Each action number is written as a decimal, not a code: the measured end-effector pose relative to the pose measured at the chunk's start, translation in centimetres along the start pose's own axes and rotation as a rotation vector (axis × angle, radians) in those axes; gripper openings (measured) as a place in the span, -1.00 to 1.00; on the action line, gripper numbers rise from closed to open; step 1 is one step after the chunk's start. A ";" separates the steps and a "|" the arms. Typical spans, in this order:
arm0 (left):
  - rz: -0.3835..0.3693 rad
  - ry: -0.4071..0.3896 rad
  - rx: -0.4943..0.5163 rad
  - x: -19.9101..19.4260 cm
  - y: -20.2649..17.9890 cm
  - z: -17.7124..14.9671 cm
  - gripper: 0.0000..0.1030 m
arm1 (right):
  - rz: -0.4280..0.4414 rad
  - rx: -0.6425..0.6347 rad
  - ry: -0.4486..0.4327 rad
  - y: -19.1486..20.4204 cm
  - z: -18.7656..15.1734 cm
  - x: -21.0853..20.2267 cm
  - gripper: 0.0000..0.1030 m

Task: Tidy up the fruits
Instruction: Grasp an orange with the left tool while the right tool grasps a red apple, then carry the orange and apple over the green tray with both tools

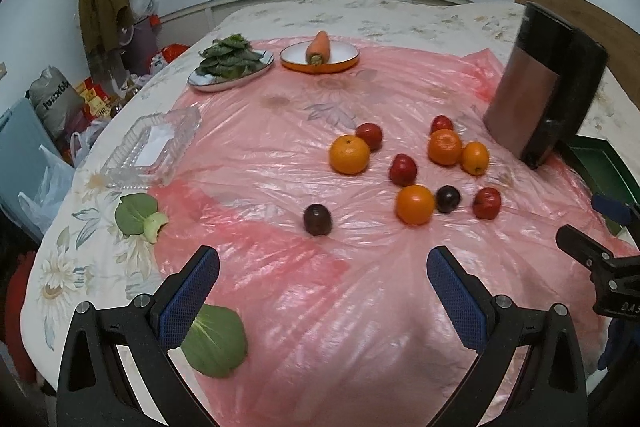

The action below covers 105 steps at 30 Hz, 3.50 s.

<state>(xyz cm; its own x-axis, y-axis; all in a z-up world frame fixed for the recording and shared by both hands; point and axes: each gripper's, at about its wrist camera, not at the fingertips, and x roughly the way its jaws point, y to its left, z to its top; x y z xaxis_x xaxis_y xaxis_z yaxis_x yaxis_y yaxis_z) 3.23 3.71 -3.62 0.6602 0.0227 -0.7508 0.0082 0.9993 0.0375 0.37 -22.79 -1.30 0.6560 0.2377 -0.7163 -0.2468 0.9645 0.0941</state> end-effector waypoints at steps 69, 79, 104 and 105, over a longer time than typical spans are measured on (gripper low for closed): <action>-0.233 0.122 0.182 10.3 -7.5 2.1 -0.34 | 0.229 0.043 0.141 -1.4 0.9 9.3 -0.40; -0.247 0.110 0.162 8.4 -7.1 2.0 -0.34 | 0.207 0.070 0.121 -2.9 0.5 7.1 -0.40; -0.464 0.061 0.312 1.6 -20.0 4.9 -0.34 | -0.076 0.181 -0.015 -18.9 -2.0 -3.1 -0.40; -0.479 0.060 0.318 1.6 -21.2 5.3 -0.34 | -0.092 0.184 -0.022 -19.8 -1.9 -3.3 -0.40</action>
<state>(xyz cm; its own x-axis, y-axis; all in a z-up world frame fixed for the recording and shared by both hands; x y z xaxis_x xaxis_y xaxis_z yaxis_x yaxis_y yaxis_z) 8.07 -17.57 -2.15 0.4830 -0.4192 -0.7688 0.5275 0.8401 -0.1267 1.70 -42.87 -2.09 0.6855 0.1481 -0.7128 -0.0517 0.9865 0.1553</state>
